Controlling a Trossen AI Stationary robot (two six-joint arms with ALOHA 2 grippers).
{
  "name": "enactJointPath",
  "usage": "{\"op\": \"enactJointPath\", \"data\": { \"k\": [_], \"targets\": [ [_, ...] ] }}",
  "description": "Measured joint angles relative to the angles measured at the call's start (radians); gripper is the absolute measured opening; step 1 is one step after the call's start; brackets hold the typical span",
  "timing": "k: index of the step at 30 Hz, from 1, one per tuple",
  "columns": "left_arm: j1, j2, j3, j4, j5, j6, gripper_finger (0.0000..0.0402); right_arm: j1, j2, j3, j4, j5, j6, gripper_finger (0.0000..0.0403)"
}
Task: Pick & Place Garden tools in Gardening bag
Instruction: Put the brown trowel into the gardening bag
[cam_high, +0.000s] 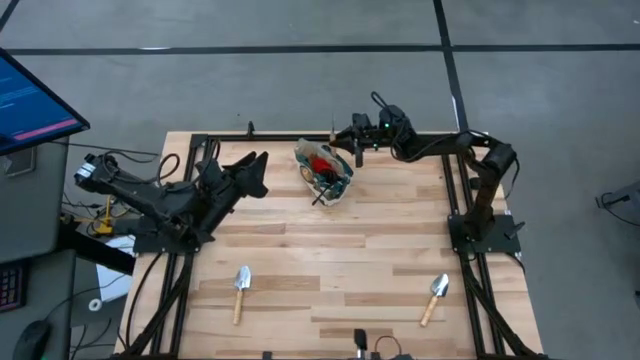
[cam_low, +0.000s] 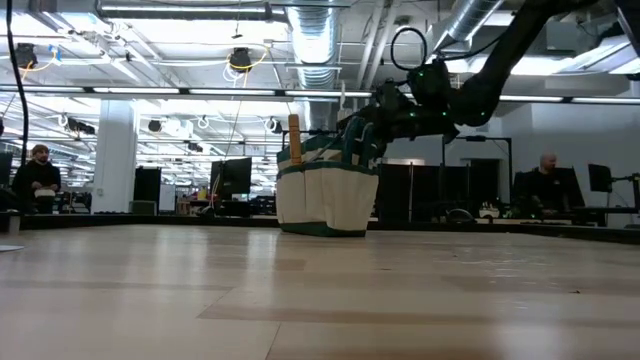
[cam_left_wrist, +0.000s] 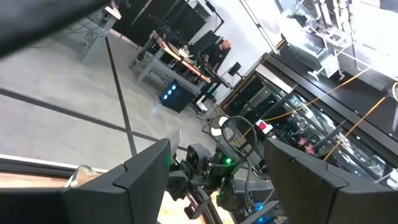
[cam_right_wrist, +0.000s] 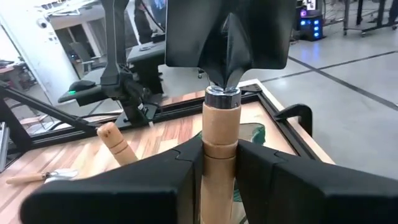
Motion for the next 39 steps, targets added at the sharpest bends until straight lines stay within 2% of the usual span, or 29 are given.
{"op": "enactJointPath", "data": {
  "k": [10, 19, 24, 30, 39],
  "targets": [
    [0.034, 0.0, 0.0, 0.0, 0.0, 0.0, 0.026, 0.049, 0.039, 0.075, 0.0, -0.018, -0.025, 0.0058],
    [0.038, 0.0, 0.0, 0.0, -0.007, 0.007, 0.026, -0.047, 0.038, 0.127, 0.05, -0.018, -0.035, 0.0058],
    [0.075, 0.007, 0.0, -0.001, -0.008, 0.006, 0.026, -0.066, 0.116, 0.202, -0.01, -0.022, -0.07, 0.0058],
    [0.104, 0.013, 0.0, -0.001, -0.006, -0.001, 0.026, -0.048, 0.204, 0.245, -0.01, -0.158, -0.013, 0.0058],
    [0.103, 0.012, 0.0, 0.0, -0.007, -0.004, 0.026, -0.044, 0.168, 0.246, -0.004, -0.28, -0.013, 0.0058]
  ]
}}
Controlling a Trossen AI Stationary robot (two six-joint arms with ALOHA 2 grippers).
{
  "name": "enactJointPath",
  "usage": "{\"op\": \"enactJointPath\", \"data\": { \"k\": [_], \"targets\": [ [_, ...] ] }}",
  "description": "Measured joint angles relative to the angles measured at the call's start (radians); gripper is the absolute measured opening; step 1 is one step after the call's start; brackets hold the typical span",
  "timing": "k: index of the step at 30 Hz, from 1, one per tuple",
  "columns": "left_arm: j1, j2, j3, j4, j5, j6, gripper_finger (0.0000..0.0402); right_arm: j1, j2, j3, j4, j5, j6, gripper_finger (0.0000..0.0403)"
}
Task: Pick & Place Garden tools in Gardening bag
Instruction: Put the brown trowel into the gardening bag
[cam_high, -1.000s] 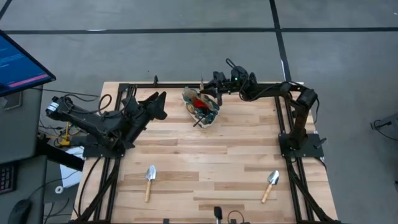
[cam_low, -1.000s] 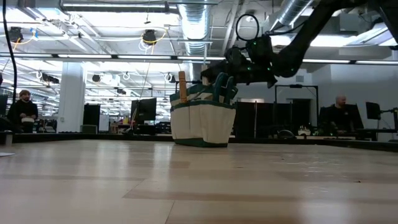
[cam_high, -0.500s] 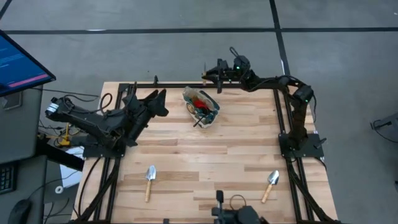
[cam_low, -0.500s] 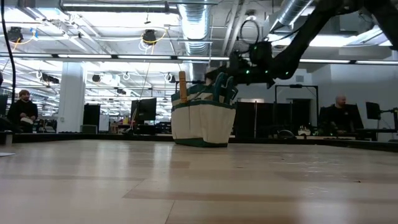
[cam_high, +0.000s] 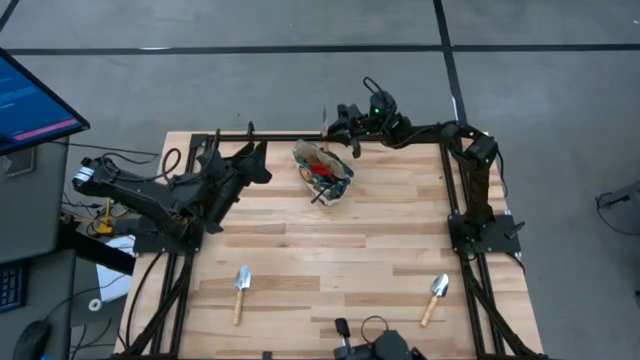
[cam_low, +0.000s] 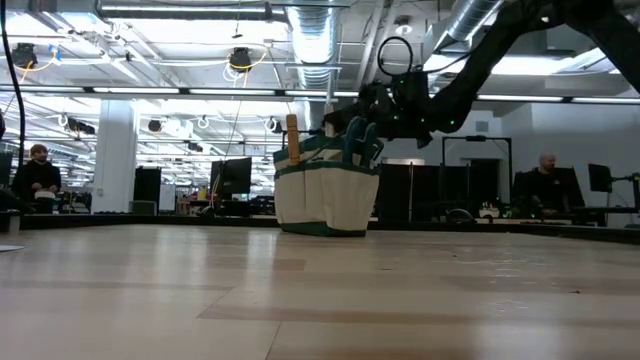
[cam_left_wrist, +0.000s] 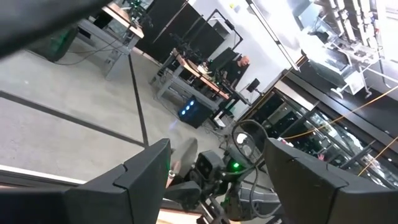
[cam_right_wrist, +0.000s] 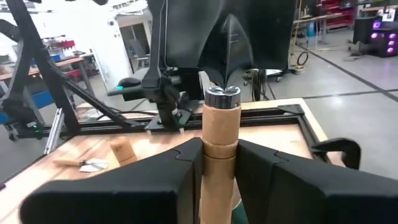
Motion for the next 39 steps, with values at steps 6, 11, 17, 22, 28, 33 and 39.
{"op": "enactJointPath", "data": {
  "k": [6, 11, 17, 22, 28, 33, 39],
  "targets": [
    [0.0, 0.0, 0.0, 0.0, 0.0, 0.003, 0.026, 0.018, 0.001, 0.0, -0.089, 0.027, -0.105, 0.0058],
    [0.0, 0.0, 0.0, 0.0, 0.0, 0.0, 0.026, -0.019, -0.005, 0.0, 0.083, 0.054, -0.01, 0.0058],
    [0.001, 0.001, 0.0, 0.0, 0.0, -0.015, 0.026, -0.069, 0.012, 0.001, 0.058, 0.159, -0.007, 0.0058],
    [0.019, 0.001, 0.0, 0.0, -0.001, -0.019, 0.026, -0.031, 0.018, -0.001, -0.031, 0.127, -0.087, 0.0058],
    [0.029, 0.001, 0.0, 0.0, 0.0, -0.045, 0.026, 0.02, 0.017, -0.001, -0.058, 0.073, -0.118, 0.0058],
    [0.029, 0.01, 0.0, 0.0, 0.005, -0.063, 0.026, 0.041, 0.017, 0.0, -0.091, 0.073, -0.146, 0.0058],
    [0.029, 0.018, 0.0, 0.0, 0.009, -0.065, 0.026, 0.04, 0.017, 0.0, -0.119, 0.078, -0.182, 0.0058]
  ]
}}
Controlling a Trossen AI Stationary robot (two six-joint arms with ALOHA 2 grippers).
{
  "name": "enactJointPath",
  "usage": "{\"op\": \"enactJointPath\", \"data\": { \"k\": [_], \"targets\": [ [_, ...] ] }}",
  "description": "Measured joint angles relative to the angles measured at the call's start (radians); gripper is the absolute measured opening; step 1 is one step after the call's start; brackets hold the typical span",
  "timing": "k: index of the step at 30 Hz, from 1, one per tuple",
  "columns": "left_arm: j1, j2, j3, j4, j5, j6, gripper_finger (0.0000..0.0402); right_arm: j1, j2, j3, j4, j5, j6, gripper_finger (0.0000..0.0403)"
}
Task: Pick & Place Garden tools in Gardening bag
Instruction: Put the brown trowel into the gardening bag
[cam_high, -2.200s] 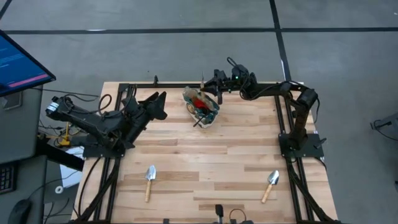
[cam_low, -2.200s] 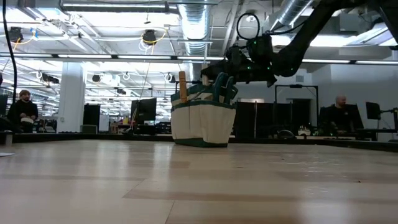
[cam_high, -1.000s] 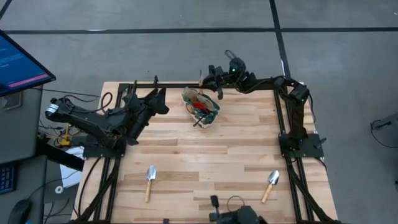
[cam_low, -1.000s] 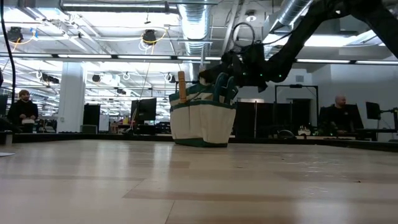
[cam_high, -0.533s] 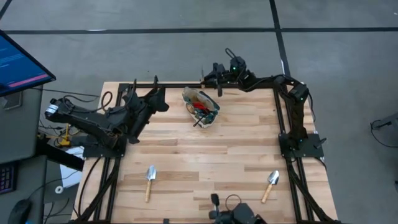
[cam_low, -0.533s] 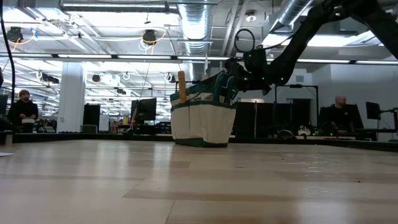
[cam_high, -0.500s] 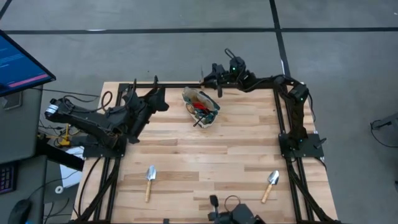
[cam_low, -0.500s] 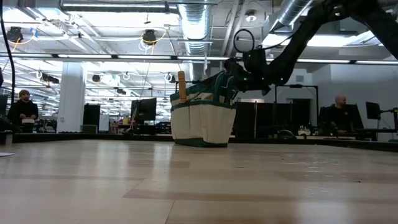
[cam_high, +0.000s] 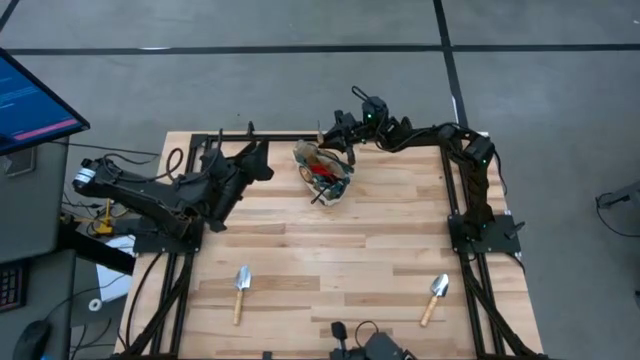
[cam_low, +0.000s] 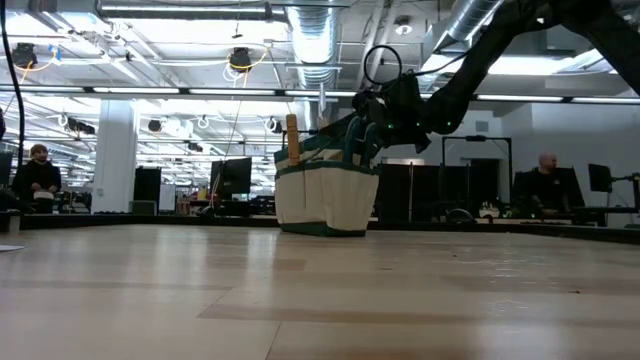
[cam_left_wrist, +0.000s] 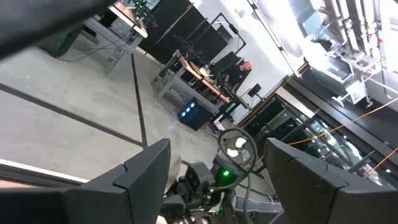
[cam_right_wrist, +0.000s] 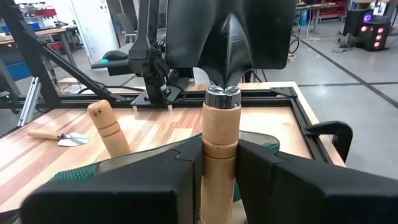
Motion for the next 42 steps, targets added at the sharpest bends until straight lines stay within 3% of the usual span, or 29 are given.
{"op": "enactJointPath", "data": {
  "k": [8, 14, 19, 29, 35, 42],
  "targets": [
    [0.0, -0.001, 0.0, 0.0, -0.001, 0.0, 0.026, -0.001, 0.0, 0.0, -0.003, 0.005, -0.011, 0.0058],
    [0.0, -0.001, 0.0, 0.0, -0.001, 0.001, 0.026, -0.001, 0.0, 0.005, -0.01, 0.076, -0.01, 0.0058],
    [0.002, -0.001, 0.0, 0.0, -0.002, 0.004, 0.026, -0.001, -0.003, 0.091, -0.046, 0.082, -0.015, 0.0058],
    [0.005, -0.001, 0.0, 0.0, -0.006, 0.0, 0.026, -0.047, 0.001, 0.113, -0.463, -0.034, -0.202, 0.0058],
    [0.006, -0.001, 0.0, 0.0, -0.006, 0.026, 0.026, -0.045, 0.001, 0.113, -0.434, -0.105, -0.211, 0.0058],
    [0.006, -0.001, 0.0, 0.0, -0.006, 0.047, 0.026, -0.021, 0.001, 0.113, -0.436, -0.1, -0.253, 0.0058]
  ]
}}
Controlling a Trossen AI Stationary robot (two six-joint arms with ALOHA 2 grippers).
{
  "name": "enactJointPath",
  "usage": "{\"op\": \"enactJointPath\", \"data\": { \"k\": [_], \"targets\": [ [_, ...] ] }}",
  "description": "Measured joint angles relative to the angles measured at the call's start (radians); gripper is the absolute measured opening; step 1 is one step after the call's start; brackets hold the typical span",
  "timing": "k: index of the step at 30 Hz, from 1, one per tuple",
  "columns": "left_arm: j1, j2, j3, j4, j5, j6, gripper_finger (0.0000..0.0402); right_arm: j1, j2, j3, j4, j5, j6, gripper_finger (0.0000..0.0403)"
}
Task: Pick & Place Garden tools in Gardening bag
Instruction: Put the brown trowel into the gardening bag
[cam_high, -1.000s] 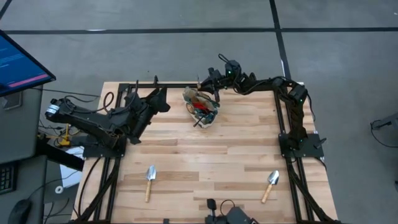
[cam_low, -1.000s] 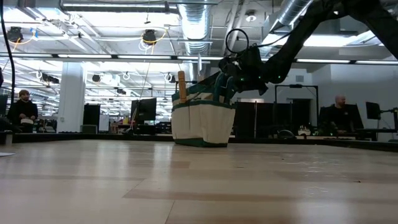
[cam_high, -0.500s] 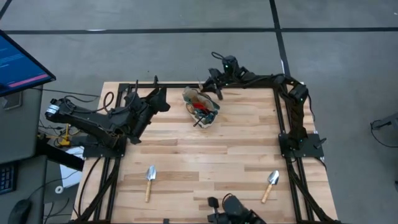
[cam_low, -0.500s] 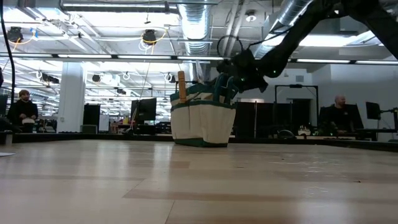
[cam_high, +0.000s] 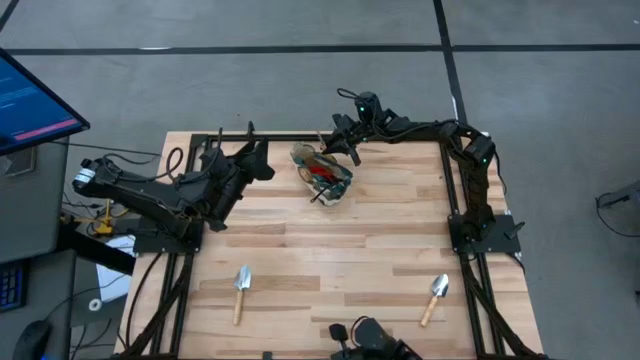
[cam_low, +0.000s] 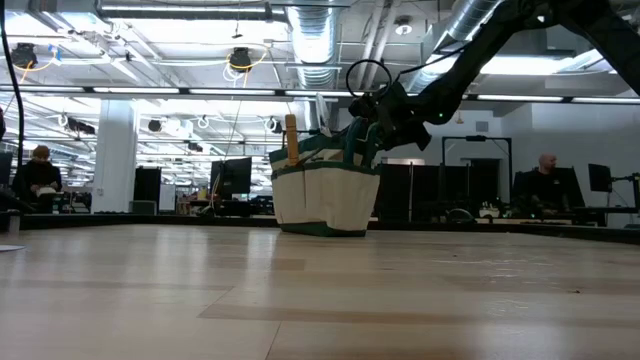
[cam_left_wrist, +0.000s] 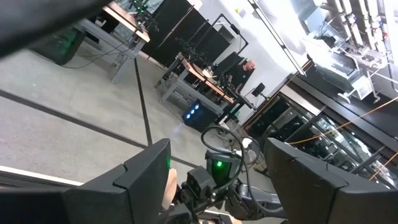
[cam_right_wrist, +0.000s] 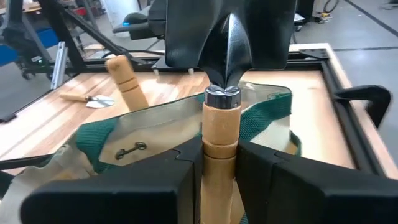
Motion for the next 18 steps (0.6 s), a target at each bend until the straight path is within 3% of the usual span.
{"op": "enactJointPath", "data": {
  "k": [18],
  "targets": [
    [0.0, 0.0, 0.0, 0.0, 0.0, 0.0, 0.026, 0.011, -0.002, 0.022, -0.034, -0.004, -0.16, 0.0058]
  ]
}}
